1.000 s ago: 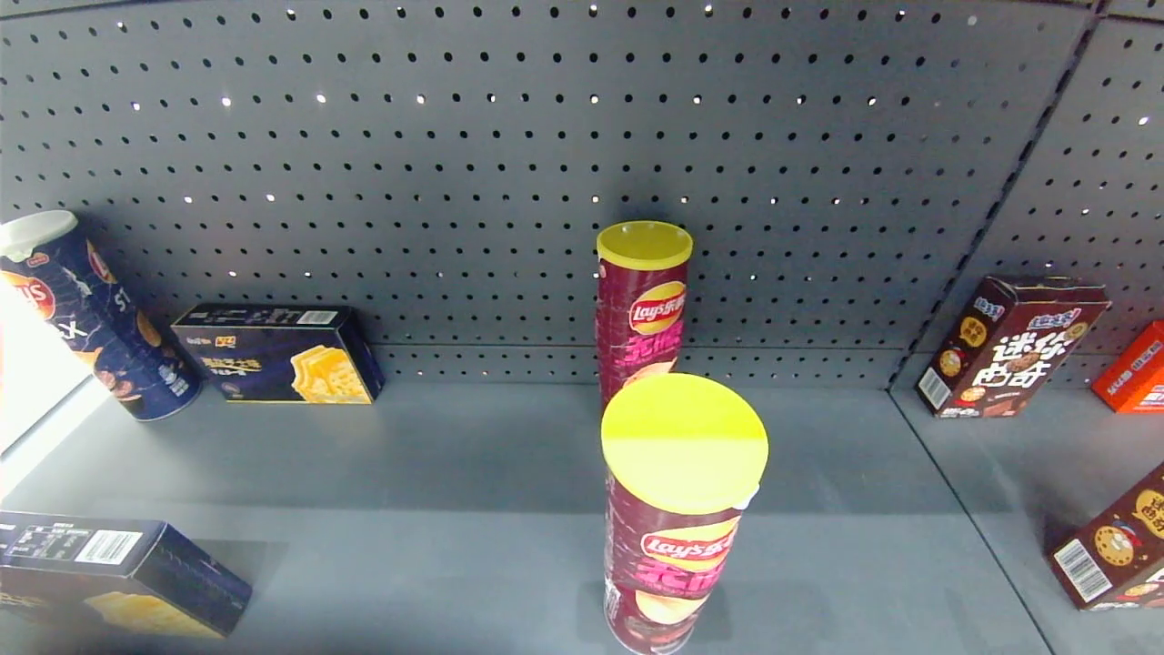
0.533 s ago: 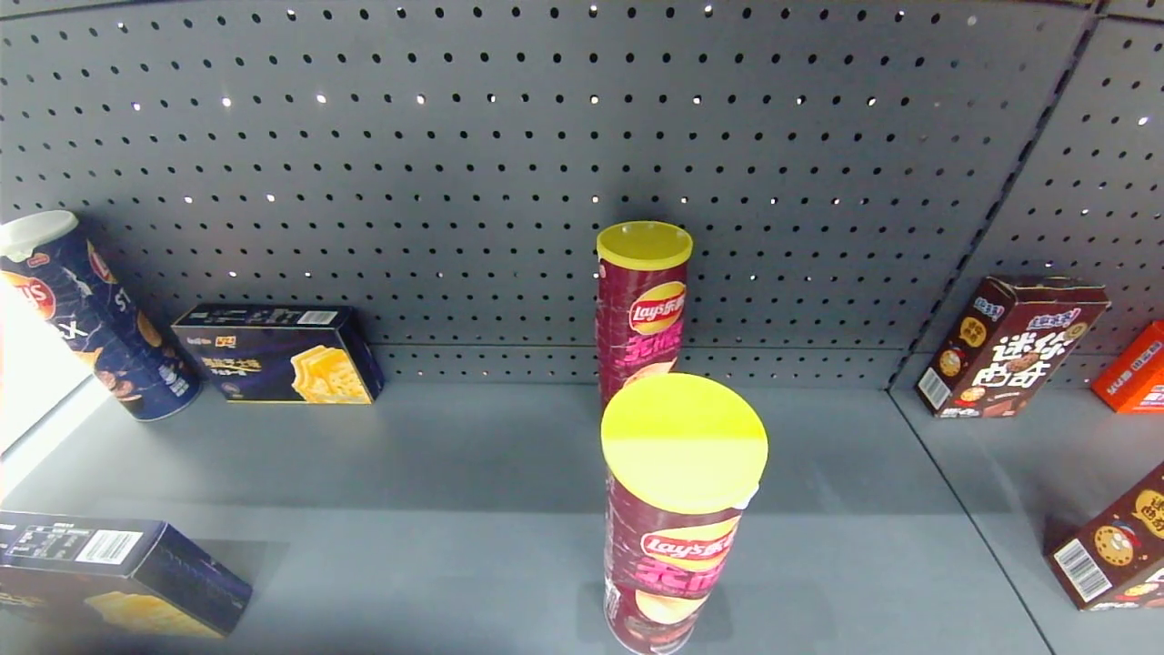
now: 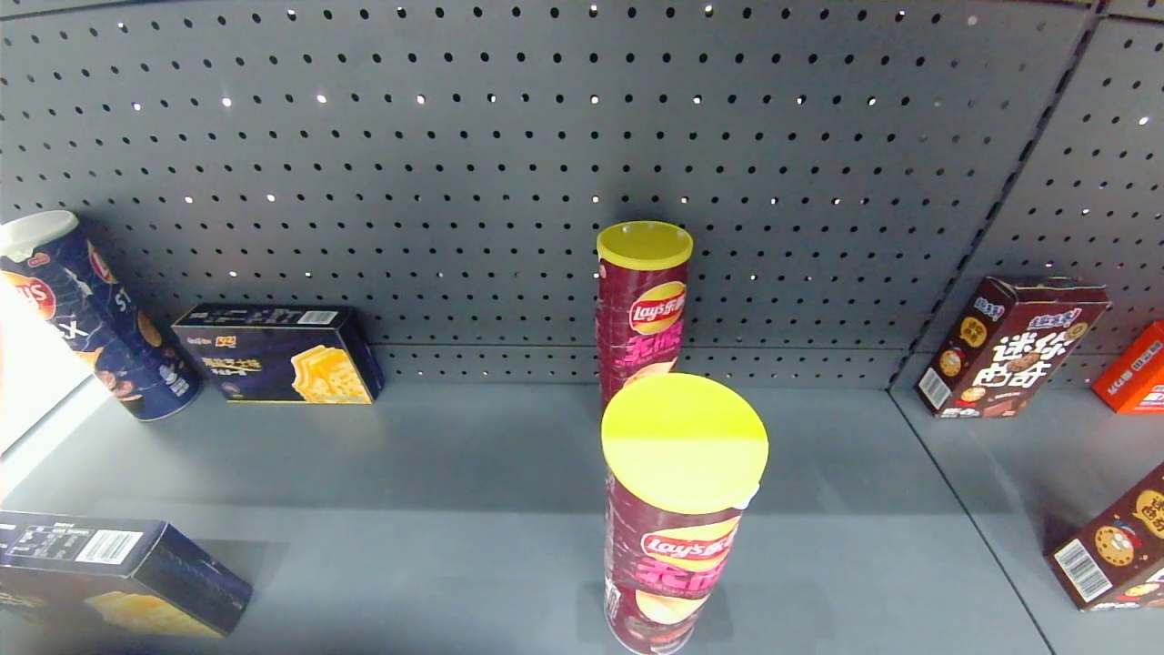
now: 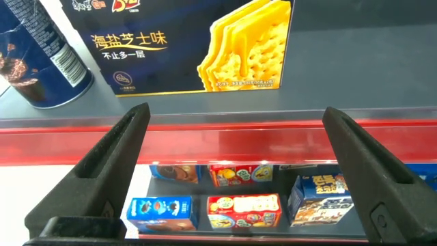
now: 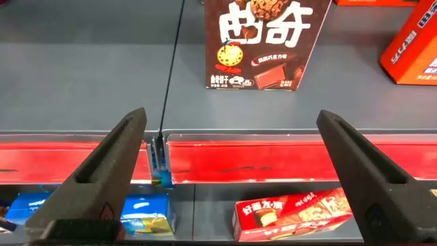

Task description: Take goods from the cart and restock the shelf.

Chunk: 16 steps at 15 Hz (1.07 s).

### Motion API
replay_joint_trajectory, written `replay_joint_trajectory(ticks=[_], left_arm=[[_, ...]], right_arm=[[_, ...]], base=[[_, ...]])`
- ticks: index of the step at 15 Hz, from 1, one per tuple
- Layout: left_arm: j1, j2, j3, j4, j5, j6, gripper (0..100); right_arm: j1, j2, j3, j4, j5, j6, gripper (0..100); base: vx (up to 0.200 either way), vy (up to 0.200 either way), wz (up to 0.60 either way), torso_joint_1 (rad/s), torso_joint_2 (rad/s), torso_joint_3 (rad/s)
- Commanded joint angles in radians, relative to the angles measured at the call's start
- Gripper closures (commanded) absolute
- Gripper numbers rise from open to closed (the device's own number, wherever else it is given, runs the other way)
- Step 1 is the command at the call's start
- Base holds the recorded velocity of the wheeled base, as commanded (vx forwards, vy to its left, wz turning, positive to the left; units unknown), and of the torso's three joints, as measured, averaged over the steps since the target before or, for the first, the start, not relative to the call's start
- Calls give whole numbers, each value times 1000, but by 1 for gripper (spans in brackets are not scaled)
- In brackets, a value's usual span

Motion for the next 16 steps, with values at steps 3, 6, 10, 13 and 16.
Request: replay_joint_trajectory(ticks=[3, 6, 10, 13, 16], left_arm=[[-1, 2, 0, 0, -8, -5, 0], [1, 2, 0, -1, -3, -48, 0], [-1, 2, 0, -1, -5, -55, 0], [1, 2, 0, -1, -5, -57, 0], [1, 2, 0, -1, -3, -57, 0]], right_arm=[[1, 2, 0, 0, 0, 0, 0], [1, 2, 0, -3, 0, 0, 0], [1, 2, 0, -1, 0, 0, 0], [1, 2, 0, 0, 4, -3, 0], [1, 2, 0, -1, 4, -2, 0]], base=[[0, 0, 0, 0, 0, 0], [0, 0, 0, 0, 0, 0], [0, 0, 0, 0, 0, 0], [0, 0, 0, 0, 0, 0], [0, 0, 0, 0, 0, 0]])
